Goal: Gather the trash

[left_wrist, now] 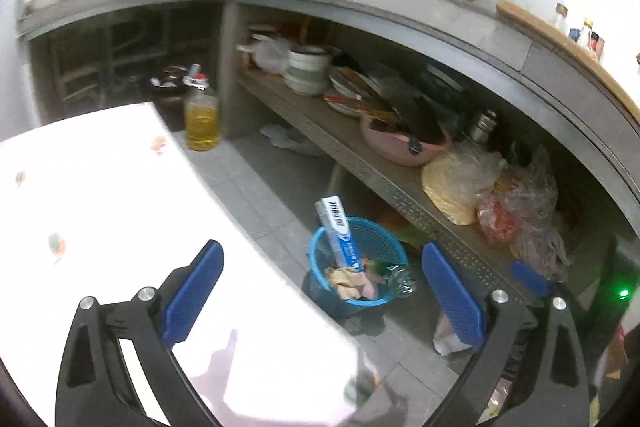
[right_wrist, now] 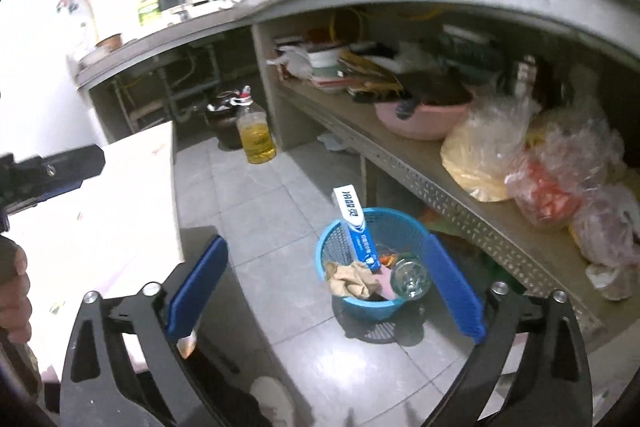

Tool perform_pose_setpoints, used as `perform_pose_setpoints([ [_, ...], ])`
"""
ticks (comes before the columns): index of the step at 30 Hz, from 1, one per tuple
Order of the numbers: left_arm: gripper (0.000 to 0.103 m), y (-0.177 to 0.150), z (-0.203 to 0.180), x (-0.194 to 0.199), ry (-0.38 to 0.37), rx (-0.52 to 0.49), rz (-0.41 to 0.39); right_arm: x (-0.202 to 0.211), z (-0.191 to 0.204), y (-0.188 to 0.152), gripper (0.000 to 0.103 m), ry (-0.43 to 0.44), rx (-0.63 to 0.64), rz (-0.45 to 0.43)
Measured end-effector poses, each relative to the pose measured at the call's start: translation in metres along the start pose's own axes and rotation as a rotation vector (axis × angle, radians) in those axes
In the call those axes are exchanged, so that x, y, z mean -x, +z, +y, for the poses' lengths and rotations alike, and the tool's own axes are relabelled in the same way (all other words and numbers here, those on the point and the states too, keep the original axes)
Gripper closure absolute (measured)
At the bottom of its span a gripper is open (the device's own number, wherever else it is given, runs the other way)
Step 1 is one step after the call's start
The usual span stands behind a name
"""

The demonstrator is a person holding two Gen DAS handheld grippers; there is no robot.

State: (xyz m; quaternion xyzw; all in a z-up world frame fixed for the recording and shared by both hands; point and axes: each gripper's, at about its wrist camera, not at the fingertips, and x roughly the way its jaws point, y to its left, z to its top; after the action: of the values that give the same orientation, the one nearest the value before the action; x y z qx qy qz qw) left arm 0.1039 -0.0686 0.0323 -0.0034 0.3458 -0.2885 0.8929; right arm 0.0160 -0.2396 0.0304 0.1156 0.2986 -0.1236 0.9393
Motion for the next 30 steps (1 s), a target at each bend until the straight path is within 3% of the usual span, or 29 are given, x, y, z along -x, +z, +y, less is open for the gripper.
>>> perform_pose_setpoints([
  [9, 0.006, -0.045, 0.011, 0.067, 0.145, 0.03, -0.121, 0.045, 0.031, -0.005, 0.008, 0.05, 0.077, -0.017],
  [17, 0.006, -0.073, 0.001, 0.092, 0.309, -0.11, -0.153, 0.062, 0.049, -0.011, 0.008, 0.049, 0.177, -0.018],
  [25, 0.006, -0.088, 0.023, 0.106, 0.318, 0.032, -0.115, 0.076, 0.074, -0.024, 0.008, -0.047, 0.318, -0.067],
  [30, 0.006, -0.097, 0.035, 0.11, 0.389, 0.102, -0.063, 0.07, 0.086, -0.038, 0.008, -0.042, 0.341, -0.036],
])
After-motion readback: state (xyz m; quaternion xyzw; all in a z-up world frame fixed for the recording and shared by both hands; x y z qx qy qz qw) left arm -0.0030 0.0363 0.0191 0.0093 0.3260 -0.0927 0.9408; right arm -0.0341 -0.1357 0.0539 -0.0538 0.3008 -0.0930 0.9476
